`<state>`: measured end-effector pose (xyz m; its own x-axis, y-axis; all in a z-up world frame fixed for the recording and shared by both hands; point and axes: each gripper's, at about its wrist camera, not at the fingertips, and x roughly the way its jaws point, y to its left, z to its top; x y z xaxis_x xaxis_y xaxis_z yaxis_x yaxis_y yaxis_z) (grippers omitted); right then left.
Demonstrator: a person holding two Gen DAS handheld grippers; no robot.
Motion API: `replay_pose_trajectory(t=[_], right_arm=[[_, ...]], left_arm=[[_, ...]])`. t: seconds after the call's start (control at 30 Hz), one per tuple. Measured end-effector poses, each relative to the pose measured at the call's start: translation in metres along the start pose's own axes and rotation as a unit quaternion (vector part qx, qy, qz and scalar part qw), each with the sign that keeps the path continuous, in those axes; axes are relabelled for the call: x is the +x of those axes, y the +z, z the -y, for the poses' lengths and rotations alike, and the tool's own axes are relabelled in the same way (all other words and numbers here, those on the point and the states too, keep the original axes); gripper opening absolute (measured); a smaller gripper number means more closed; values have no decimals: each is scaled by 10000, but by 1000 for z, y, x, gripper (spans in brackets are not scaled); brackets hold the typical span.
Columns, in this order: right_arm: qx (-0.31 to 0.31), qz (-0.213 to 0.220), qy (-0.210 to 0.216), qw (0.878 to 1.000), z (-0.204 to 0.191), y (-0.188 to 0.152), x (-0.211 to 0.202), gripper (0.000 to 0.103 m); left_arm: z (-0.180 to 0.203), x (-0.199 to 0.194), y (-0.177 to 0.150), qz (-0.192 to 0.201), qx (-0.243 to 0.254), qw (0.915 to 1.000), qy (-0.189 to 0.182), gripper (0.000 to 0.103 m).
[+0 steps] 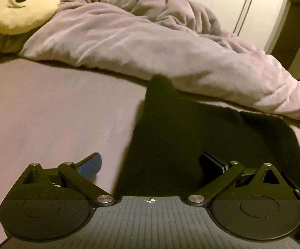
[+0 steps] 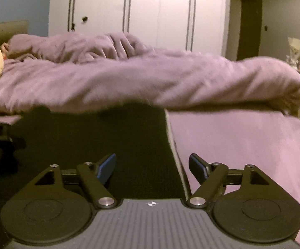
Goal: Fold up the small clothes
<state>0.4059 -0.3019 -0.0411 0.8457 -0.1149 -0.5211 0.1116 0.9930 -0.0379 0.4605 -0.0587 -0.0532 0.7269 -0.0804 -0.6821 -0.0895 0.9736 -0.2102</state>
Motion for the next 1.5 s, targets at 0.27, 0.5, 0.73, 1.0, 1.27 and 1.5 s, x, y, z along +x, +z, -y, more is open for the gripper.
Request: replay_pose_trajectory(t=[0.27,0.5,0.73,1.0,1.27,1.5], right_arm=[[52,10,-123,9999,2,-7,6,90],[-125,-370,-22,9992,-1,-6,-40,92],[-203,-562,-293,9978,1,-28,-68,98],[-18,-838,-309,9960,5,-19,-59,98],[1049,-1202,95,9871,10,-42,-101,70],[1424,-760,106,9868,18,-51,-102,39]], left_arm=[[3,-3,0,16,189,9998,40,103],[-19,-39,-11,-464,285,9984,-182,103],[-24,-27,-16,-726,193,9971,-127,103],[-25,-45,-17,-572,383,9975,-157,103],[-38,-81,-50,-651,475,9956,-488,103],[-50,-76,-72,-555,403,9951,-708,103]])
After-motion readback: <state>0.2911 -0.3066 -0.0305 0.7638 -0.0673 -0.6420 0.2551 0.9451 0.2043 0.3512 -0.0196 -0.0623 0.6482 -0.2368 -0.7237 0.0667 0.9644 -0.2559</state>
